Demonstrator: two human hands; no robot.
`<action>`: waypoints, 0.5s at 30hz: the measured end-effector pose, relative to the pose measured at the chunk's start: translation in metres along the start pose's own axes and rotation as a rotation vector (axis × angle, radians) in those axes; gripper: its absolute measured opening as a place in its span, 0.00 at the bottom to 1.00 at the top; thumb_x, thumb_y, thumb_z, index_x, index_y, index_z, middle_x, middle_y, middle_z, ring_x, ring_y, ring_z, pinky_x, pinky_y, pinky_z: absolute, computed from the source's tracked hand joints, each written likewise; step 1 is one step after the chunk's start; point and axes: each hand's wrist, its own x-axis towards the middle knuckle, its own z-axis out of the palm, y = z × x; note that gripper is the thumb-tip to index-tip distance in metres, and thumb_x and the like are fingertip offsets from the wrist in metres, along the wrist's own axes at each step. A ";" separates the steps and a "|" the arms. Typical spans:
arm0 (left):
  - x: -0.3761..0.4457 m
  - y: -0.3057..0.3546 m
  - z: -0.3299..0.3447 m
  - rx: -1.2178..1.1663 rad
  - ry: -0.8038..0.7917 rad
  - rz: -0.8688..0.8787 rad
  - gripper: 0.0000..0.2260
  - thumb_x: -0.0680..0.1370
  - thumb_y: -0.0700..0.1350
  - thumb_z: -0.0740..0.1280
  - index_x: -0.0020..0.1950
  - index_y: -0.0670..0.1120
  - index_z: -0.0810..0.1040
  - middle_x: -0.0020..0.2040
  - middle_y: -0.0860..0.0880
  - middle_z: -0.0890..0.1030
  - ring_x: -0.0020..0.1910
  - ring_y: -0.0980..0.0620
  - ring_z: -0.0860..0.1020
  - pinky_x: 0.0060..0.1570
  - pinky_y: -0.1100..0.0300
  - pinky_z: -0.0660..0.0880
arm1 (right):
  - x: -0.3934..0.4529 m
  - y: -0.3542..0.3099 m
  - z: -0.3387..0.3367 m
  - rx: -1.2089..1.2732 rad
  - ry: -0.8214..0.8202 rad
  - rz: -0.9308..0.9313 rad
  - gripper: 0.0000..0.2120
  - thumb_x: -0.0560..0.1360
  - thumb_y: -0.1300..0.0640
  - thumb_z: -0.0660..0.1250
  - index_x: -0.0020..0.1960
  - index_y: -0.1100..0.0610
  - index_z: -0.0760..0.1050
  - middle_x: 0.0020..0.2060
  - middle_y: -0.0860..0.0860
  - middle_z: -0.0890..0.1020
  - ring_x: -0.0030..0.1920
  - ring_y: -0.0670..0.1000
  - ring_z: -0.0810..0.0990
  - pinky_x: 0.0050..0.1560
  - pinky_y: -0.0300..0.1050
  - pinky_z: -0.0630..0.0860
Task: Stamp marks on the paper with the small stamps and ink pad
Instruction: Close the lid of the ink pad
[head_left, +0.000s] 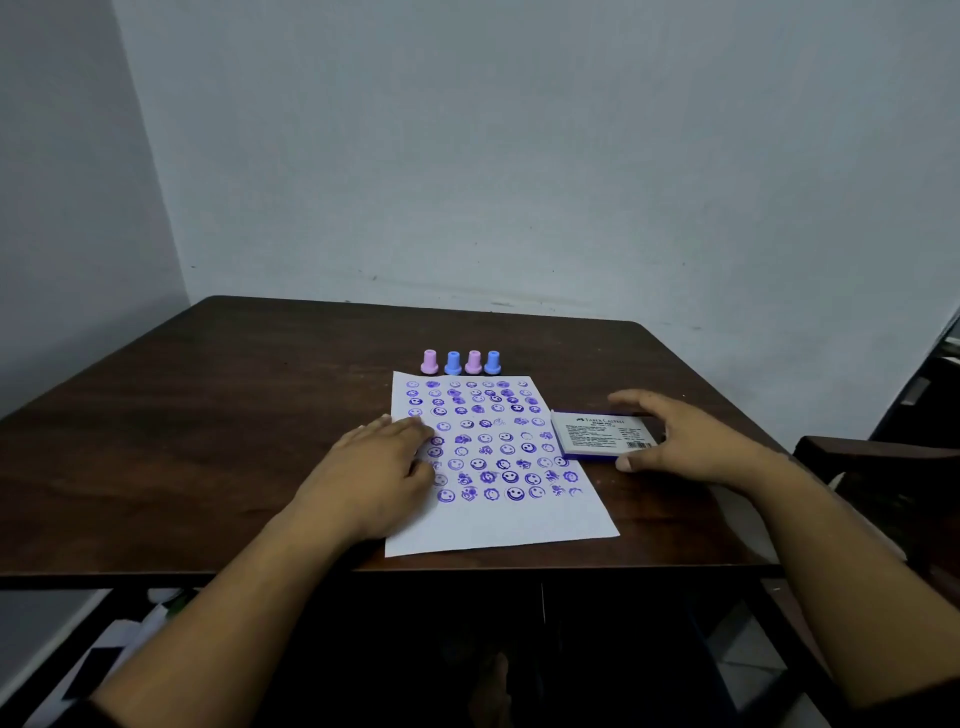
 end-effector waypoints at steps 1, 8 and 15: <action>0.000 0.000 0.000 -0.001 0.000 0.002 0.23 0.81 0.54 0.56 0.77 0.54 0.67 0.79 0.53 0.65 0.79 0.48 0.59 0.76 0.52 0.56 | 0.002 0.001 -0.002 0.016 -0.019 0.001 0.42 0.71 0.52 0.82 0.79 0.41 0.66 0.75 0.45 0.74 0.71 0.49 0.72 0.64 0.43 0.67; 0.001 -0.003 0.002 -0.014 -0.006 0.000 0.23 0.81 0.53 0.55 0.77 0.56 0.66 0.80 0.55 0.63 0.79 0.48 0.58 0.76 0.52 0.56 | 0.013 0.006 -0.015 0.001 -0.126 -0.005 0.44 0.69 0.52 0.84 0.79 0.42 0.66 0.73 0.45 0.76 0.71 0.47 0.73 0.64 0.40 0.69; 0.003 -0.007 0.004 0.009 -0.013 0.021 0.25 0.80 0.56 0.52 0.78 0.57 0.65 0.81 0.52 0.60 0.79 0.50 0.57 0.77 0.51 0.54 | 0.011 0.006 -0.018 0.104 -0.025 -0.045 0.38 0.64 0.46 0.87 0.67 0.38 0.72 0.62 0.40 0.81 0.59 0.40 0.80 0.46 0.25 0.73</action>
